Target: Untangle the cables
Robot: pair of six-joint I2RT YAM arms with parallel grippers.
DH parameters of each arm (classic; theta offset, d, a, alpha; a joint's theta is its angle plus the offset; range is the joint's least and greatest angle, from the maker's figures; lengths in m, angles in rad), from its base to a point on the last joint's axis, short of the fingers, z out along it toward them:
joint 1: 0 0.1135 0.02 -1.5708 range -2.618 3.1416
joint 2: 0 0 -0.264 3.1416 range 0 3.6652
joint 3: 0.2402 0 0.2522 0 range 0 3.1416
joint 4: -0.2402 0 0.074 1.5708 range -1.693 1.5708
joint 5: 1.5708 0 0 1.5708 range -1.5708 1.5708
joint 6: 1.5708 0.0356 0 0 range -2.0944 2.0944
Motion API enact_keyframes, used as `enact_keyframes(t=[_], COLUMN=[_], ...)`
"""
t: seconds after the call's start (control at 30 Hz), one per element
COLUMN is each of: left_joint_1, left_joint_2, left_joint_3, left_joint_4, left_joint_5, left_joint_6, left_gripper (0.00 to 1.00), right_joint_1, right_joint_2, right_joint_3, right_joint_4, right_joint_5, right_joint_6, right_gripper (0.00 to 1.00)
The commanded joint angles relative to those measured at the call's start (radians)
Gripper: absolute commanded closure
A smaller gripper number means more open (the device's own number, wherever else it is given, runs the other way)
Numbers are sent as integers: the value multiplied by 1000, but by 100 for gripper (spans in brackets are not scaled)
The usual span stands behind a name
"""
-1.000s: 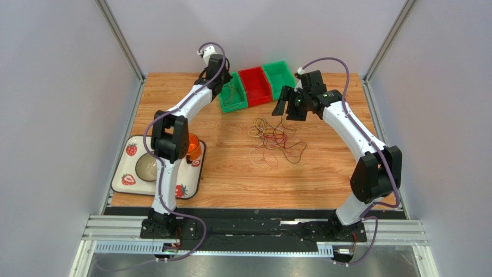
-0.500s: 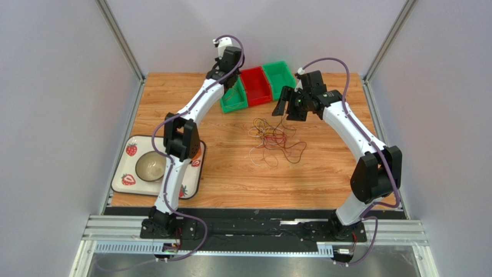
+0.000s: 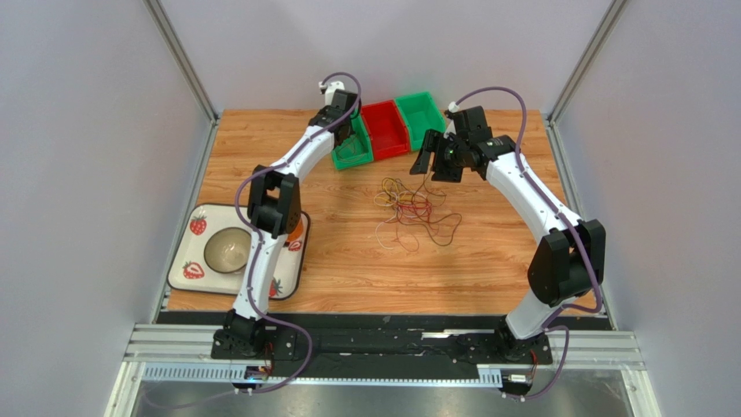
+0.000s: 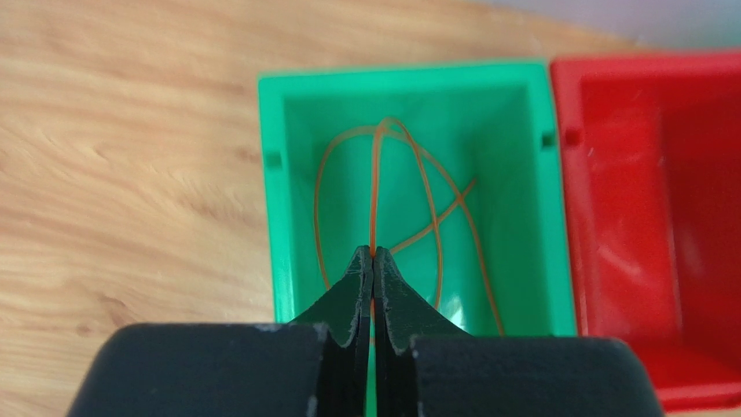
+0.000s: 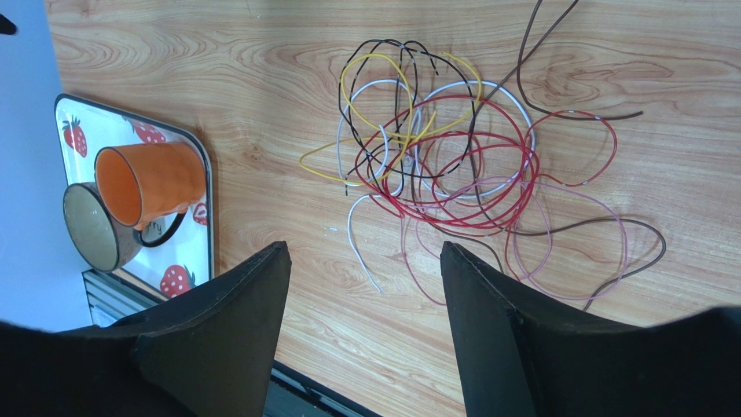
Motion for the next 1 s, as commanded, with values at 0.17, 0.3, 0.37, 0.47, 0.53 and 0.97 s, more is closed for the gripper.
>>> enact_keyframes(t=[0.17, 0.3, 0.37, 0.47, 0.53, 0.97], left_joint_1=[-10, -12, -12, -10, -10, 34], left_joint_2=[-21, -27, -37, -62, -83, -319], left_joint_3=[101, 146, 137, 97, 80, 50], left_joint_4=[-8, -33, -50, -53, -56, -304], left_joint_5=[81, 60, 45, 45, 45, 181], left_joint_6=[5, 23, 26, 25, 23, 98], left_gripper=[64, 2, 2, 1, 1, 8], right_joint_1=[-2, -2, -2, -1, -2, -2], right_joint_2=[-22, -26, -26, -29, -29, -26], right_joint_3=[-2, 5, 8, 6, 8, -9], right_joint_4=[30, 27, 26, 26, 24, 70], right_joint_5=[-14, -8, -8, -8, -8, -12], right_joint_6=[7, 5, 5, 5, 4, -4], right_gripper=[32, 31, 31, 31, 31, 31])
